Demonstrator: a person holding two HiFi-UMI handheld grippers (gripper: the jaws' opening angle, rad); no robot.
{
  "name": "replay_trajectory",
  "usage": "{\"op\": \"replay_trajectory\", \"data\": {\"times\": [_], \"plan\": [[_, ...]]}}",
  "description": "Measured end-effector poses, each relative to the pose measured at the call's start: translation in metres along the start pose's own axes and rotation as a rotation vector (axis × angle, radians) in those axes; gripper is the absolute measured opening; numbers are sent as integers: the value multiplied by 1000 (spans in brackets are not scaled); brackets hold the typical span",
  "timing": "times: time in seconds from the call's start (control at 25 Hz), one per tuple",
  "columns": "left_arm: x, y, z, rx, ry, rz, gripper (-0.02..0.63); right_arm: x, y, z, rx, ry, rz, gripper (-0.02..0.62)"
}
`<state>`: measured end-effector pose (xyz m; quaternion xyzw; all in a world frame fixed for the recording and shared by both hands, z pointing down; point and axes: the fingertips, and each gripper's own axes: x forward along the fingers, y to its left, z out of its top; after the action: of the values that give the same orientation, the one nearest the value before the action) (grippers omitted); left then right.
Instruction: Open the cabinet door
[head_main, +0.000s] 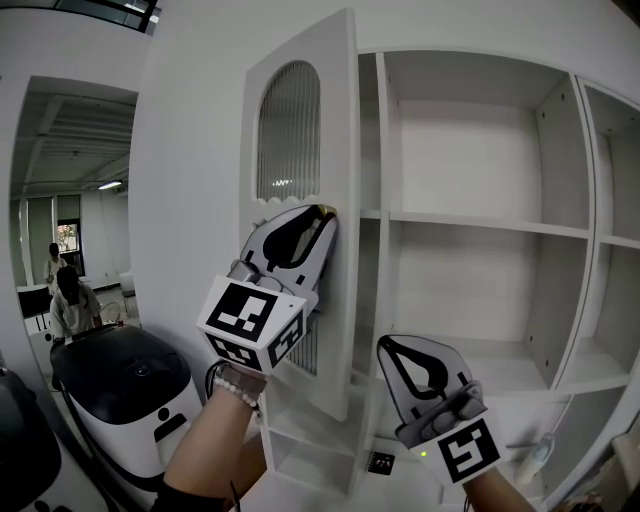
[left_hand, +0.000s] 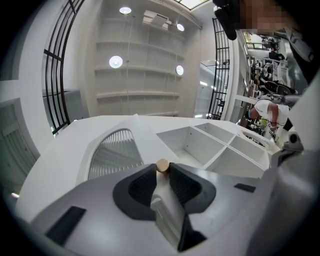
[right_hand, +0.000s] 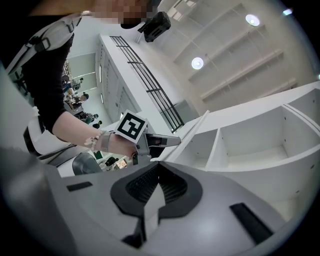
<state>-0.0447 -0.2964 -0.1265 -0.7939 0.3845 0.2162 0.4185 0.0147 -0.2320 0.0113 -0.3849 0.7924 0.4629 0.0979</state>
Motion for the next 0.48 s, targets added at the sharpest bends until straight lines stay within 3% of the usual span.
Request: {"op": "replay_trajectory", "data": {"times": [0.48], "plan": [[-27, 13, 20, 42, -16, 14, 83, 14, 16, 9, 41, -66, 43, 0]]}}
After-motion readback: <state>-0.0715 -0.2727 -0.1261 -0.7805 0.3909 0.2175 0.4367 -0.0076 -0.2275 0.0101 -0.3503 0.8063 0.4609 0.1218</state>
